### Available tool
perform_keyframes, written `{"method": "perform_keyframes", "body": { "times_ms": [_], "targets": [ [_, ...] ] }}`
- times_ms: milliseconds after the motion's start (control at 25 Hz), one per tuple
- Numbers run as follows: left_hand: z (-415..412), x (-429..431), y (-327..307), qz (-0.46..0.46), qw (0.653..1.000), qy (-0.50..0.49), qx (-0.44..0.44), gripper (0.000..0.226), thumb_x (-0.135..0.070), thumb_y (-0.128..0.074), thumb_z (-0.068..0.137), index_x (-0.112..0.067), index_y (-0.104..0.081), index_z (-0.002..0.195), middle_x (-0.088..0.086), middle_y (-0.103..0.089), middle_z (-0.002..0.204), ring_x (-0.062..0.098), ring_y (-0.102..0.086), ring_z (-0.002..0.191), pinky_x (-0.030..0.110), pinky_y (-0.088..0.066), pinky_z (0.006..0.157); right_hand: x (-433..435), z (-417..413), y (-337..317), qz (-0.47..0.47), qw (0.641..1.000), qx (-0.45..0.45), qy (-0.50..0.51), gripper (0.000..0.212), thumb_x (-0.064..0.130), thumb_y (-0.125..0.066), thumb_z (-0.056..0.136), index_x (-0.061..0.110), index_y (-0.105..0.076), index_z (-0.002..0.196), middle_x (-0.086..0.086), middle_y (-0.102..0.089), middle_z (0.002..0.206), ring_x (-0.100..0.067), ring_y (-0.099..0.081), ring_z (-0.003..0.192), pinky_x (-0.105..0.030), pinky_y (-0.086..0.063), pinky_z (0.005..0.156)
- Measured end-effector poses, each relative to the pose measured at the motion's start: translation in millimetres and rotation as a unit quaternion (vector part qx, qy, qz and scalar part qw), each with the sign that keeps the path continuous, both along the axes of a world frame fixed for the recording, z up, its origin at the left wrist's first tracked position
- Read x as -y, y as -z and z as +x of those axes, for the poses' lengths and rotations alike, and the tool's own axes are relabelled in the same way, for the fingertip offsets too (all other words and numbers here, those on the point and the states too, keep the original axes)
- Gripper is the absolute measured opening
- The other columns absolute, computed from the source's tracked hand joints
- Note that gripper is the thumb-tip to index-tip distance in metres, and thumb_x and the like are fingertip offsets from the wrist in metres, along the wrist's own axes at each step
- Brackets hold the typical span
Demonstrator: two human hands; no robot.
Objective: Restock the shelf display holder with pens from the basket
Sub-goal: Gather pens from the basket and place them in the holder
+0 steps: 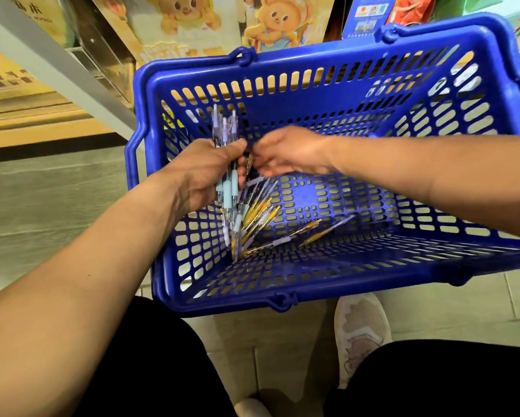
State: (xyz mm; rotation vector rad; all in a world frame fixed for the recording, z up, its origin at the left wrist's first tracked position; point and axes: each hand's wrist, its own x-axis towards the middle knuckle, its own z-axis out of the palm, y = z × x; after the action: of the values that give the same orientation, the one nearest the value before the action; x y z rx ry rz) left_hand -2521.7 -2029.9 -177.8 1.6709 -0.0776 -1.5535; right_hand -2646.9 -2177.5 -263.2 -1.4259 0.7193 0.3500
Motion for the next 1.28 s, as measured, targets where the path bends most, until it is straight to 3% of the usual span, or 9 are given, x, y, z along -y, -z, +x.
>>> {"method": "perform_keyframes", "body": {
  "times_ms": [80,160,360,480,560,800,920,1000,1280],
  "targets": [
    [1,0,-2,-0.015,1.000,-0.021,-0.001,0.012,-0.020,-0.056,0.103,-0.009,-0.055,0.106,0.000,-0.054,0.074,0.011,-0.051,0.062,0.024,-0.051,0.054,-32,-7,21,-0.252,0.933,-0.038,-0.253,0.036,0.035,-0.060,0.100,0.026,-0.060,0.134,0.011,-0.065,0.126,-0.004,-0.064,0.107,-0.024,-0.049,0.092],
    [1,0,-3,-0.015,1.000,-0.022,0.005,0.010,-0.020,-0.055,0.104,-0.011,-0.053,0.106,0.000,-0.052,0.074,0.011,-0.050,0.061,0.024,-0.051,0.054,-75,-10,43,-0.314,0.888,-0.029,-0.334,0.036,0.034,-0.061,0.099,0.025,-0.059,0.134,0.005,-0.061,0.129,-0.012,-0.057,0.115,-0.029,-0.046,0.099],
    [0,-1,-2,-0.004,1.000,0.005,0.010,0.013,-0.023,-0.058,0.103,-0.012,-0.058,0.096,0.000,-0.055,0.071,0.012,-0.053,0.061,0.026,-0.053,0.057,-128,11,61,-0.268,0.935,-0.184,-0.141,0.052,0.058,-0.057,0.095,0.008,-0.060,0.079,-0.005,-0.064,0.086,-0.018,-0.067,0.080,-0.034,-0.060,0.078],
    [0,-2,0,0.017,1.000,0.016,0.015,0.018,-0.024,-0.060,0.102,-0.011,-0.059,0.089,0.001,-0.055,0.070,0.013,-0.052,0.059,0.027,-0.052,0.058,-125,19,62,-0.113,0.969,-0.219,-0.027,0.028,0.026,-0.069,0.095,0.000,-0.066,0.102,-0.011,-0.073,0.087,-0.019,-0.075,0.073,-0.033,-0.064,0.071],
    [0,-3,1,0.027,0.999,0.017,0.025,0.018,-0.023,-0.065,0.099,-0.011,-0.059,0.087,0.001,-0.055,0.071,0.013,-0.051,0.060,0.028,-0.050,0.059,-113,16,55,-0.010,0.974,-0.224,0.034,0.031,0.010,-0.068,0.095,-0.005,-0.059,0.120,-0.017,-0.073,0.098,-0.018,-0.075,0.070,-0.029,-0.063,0.064],
    [-3,-3,6,0.035,0.998,-0.005,0.056,0.012,-0.018,-0.061,0.101,-0.006,-0.061,0.102,0.004,-0.064,0.080,0.013,-0.062,0.065,0.026,-0.059,0.060,-66,-11,30,0.075,0.978,-0.185,-0.062,0.039,0.012,-0.072,0.092,0.000,-0.055,0.125,-0.020,-0.071,0.109,-0.018,-0.074,0.083,-0.024,-0.062,0.071],
    [-4,-5,11,0.060,0.996,-0.006,0.069,0.014,-0.018,-0.056,0.104,-0.007,-0.064,0.107,0.011,-0.073,0.100,0.020,-0.069,0.084,0.032,-0.061,0.072,-46,-21,6,0.126,0.985,-0.114,-0.035,0.038,0.013,-0.074,0.091,0.003,-0.058,0.124,-0.011,-0.077,0.101,-0.020,-0.076,0.092,-0.025,-0.061,0.078],
    [-3,-5,13,0.075,0.993,-0.012,0.094,0.015,-0.018,-0.056,0.104,-0.006,-0.064,0.109,0.014,-0.073,0.109,0.022,-0.068,0.085,0.031,-0.062,0.062,-38,-22,-8,0.128,0.990,-0.053,0.001,0.038,0.016,-0.073,0.091,0.001,-0.060,0.123,-0.007,-0.077,0.103,-0.019,-0.075,0.096,-0.025,-0.060,0.082],
    [-7,-1,12,0.014,0.999,-0.028,0.028,0.020,-0.026,-0.054,0.105,-0.009,-0.065,0.103,0.007,-0.068,0.081,0.020,-0.068,0.065,0.034,-0.060,0.059,-36,-10,-36,0.055,0.998,0.023,-0.031,0.026,0.019,-0.066,0.097,-0.004,-0.067,0.110,-0.009,-0.077,0.091,-0.015,-0.075,0.085,-0.024,-0.060,0.078]
  ]
}}
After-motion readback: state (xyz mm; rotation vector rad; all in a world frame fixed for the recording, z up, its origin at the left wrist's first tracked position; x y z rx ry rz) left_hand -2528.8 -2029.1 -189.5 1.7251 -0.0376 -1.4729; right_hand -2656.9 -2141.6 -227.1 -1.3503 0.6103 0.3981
